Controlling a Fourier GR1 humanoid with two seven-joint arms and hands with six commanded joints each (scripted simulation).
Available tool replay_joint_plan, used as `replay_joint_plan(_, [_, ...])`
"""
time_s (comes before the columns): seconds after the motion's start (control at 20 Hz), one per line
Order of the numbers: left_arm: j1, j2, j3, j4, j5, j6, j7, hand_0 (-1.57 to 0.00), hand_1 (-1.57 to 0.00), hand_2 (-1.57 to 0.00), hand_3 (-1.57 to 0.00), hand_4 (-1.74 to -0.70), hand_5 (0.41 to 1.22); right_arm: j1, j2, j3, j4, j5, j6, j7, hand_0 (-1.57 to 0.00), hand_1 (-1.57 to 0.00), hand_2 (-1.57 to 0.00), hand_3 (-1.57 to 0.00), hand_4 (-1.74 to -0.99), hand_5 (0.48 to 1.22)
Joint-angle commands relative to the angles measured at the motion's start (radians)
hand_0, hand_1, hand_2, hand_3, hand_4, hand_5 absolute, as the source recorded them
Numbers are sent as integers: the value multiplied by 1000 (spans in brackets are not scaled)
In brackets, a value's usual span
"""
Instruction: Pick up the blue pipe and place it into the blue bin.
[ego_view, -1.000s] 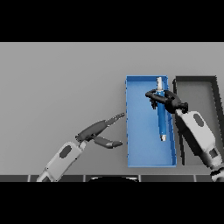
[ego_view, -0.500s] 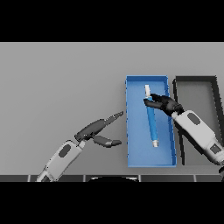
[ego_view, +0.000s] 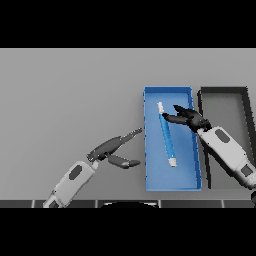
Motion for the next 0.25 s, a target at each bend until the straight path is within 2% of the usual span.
replay_joint_plan(0.0, [-7, 1, 2, 8, 0, -3, -1, 1, 1, 1, 1, -920, 464, -6, -4, -4, 16, 5, 15, -15, -9, -8, -7, -6, -1129, 672])
replay_joint_plan(0.2, [0, 19, 12, -16, 17, -11, 2, 1, 1, 1, 1, -920, 468, 0, 7, -5, 22, -4, 32, -28, -9, -8, -7, -6, -1129, 677])
